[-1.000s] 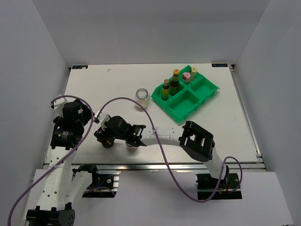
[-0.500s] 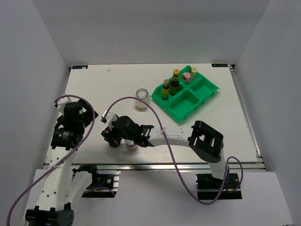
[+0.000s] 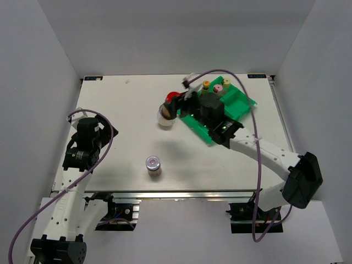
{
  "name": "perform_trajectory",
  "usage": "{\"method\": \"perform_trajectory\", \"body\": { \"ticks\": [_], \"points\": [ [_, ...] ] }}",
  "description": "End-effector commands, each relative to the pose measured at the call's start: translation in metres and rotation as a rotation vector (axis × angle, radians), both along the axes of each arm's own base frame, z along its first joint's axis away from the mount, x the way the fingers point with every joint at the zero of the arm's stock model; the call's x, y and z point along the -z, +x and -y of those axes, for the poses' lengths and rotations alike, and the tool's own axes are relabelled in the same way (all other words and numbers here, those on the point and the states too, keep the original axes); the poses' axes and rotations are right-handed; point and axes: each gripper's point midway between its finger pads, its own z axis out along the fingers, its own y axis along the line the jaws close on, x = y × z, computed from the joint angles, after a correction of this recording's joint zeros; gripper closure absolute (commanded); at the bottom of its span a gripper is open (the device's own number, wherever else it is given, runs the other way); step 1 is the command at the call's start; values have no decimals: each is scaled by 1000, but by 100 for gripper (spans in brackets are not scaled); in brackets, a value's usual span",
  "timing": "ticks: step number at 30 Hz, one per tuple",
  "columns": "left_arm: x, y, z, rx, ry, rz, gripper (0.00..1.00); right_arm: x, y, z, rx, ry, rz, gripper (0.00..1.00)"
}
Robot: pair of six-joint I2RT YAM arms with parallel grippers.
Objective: Organize the condiment bottles
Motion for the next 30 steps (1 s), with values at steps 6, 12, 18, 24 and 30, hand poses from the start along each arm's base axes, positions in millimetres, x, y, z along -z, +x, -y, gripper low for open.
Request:
{"method": "perform_trajectory", "body": {
  "ticks": [6, 12, 18, 24, 30],
  "points": [
    [5, 13, 13, 44, -44, 17, 2, -16, 80, 143, 442, 81, -11, 100],
    [13, 20, 16, 49, -62, 4, 2, 18, 108, 203, 590, 79, -97, 100],
    [20, 28, 25, 81, -92, -11, 2, 50, 138, 222, 666, 54, -137, 100],
    [24, 28, 23, 68, -86, -22, 2, 84, 154, 233, 742, -2, -189, 100],
    [24, 31, 23, 61, -90, -17, 2, 111, 163, 240, 802, -25, -222, 84]
  ]
}}
